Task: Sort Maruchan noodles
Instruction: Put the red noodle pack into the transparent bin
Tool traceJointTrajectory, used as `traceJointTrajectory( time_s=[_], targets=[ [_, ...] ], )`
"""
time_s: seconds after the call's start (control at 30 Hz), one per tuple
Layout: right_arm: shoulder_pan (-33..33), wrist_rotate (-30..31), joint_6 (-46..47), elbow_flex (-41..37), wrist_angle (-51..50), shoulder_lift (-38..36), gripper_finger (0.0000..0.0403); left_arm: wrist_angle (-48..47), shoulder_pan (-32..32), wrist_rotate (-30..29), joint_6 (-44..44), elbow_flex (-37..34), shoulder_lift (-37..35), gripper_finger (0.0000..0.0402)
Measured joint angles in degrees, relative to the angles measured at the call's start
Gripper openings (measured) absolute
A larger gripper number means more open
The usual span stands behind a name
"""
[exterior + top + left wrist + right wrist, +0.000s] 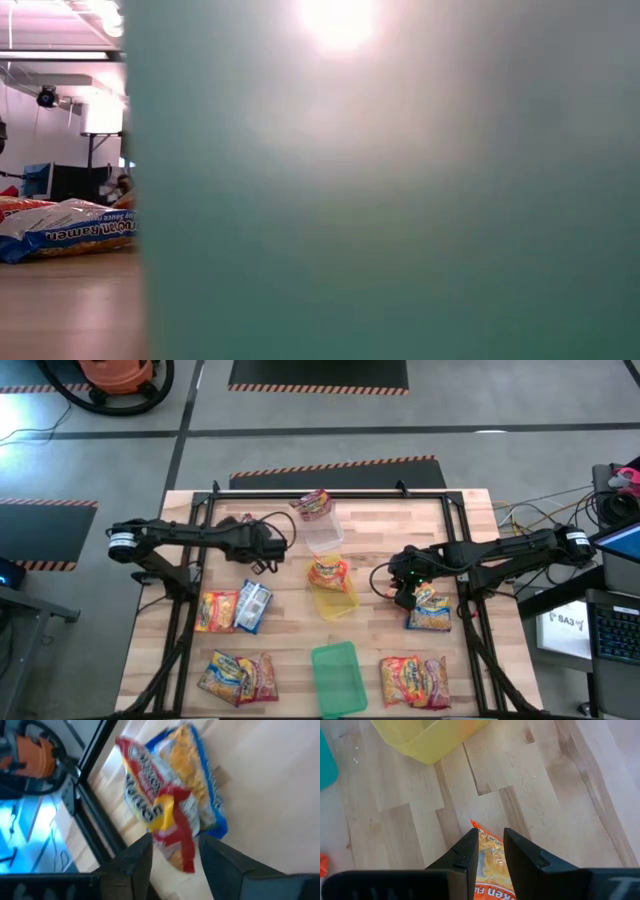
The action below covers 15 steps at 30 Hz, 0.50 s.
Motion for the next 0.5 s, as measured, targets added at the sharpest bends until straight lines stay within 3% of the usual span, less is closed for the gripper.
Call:
traceJointTrajectory(
  time_s=[0.13, 0.3, 0.4, 0.5],
  targets=[
    [0.0, 0.0, 0.02, 0.0, 0.04, 0.0, 0.0077, -0.45, 0.27, -1.27, -1.0, -0.76, 0.0, 0.0189],
    [0.0, 0.0, 0.01, 0.02, 0.07, 0.0, 0.0077, 0.87, 1.16, -1.9, -2.79, -2.49, 0.0, 0.0273],
    [-0.01, 0.0, 0.01, 0.02, 0.11, 0.0, 0.0079, 7.04, 2.41, -2.25, -1.1, -5.54, 0.0, 0.0315],
    [-0.02, 0.0, 0.02, 0.02, 0.13, 0.0, 0.0083, 13.1, 3.6, -4.86, 2.69, -9.51, 0.0, 0.0332]
  ],
)
